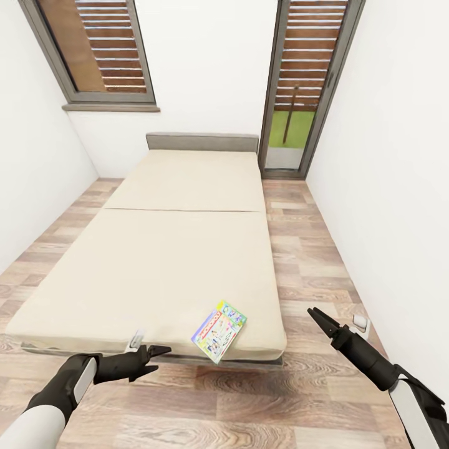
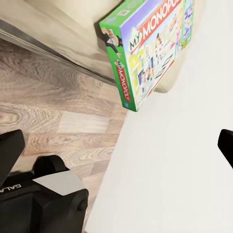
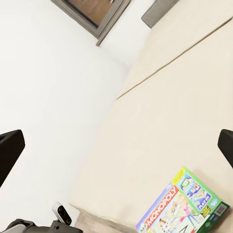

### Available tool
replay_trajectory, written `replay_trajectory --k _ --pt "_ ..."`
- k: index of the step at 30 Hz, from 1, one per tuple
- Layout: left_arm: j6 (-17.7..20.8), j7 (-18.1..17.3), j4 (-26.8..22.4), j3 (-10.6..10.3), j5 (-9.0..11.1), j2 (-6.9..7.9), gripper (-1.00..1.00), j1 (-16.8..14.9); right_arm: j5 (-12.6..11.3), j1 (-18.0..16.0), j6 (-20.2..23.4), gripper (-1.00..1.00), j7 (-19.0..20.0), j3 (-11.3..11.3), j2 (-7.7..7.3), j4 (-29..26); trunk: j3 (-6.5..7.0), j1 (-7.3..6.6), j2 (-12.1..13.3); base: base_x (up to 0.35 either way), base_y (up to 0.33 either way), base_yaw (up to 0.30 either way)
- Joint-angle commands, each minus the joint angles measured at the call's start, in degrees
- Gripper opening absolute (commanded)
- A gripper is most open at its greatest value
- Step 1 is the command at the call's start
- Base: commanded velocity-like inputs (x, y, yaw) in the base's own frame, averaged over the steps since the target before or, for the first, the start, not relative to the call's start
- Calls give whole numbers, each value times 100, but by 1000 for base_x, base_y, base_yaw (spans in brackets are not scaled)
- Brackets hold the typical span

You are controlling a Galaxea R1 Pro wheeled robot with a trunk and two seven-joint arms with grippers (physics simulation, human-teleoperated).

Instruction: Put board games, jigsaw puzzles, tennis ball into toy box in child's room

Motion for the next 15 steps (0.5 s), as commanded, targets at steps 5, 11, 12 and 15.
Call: replay_trajectory --k 5,11,12,15 --pt "7 -20 0 12 1 3 100 -1 -46 -3 51 100 20 -9 -1 -19 -47 110 -204 0 0 0" --pt "5 -51 0 12 2 13 100 -4 -47 -3 51 100 102 -14 -1 -94 -99 242 -445 0 0 0" --pt "6 -59 0 12 2 13 100 -4 -45 -3 51 100 119 -16 -1 -102 -107 264 -485 0 0 0" --pt "6 -73 0 12 2 14 100 -5 -46 -3 51 100 165 -18 -3 -113 -133 330 -605 0 0 0"
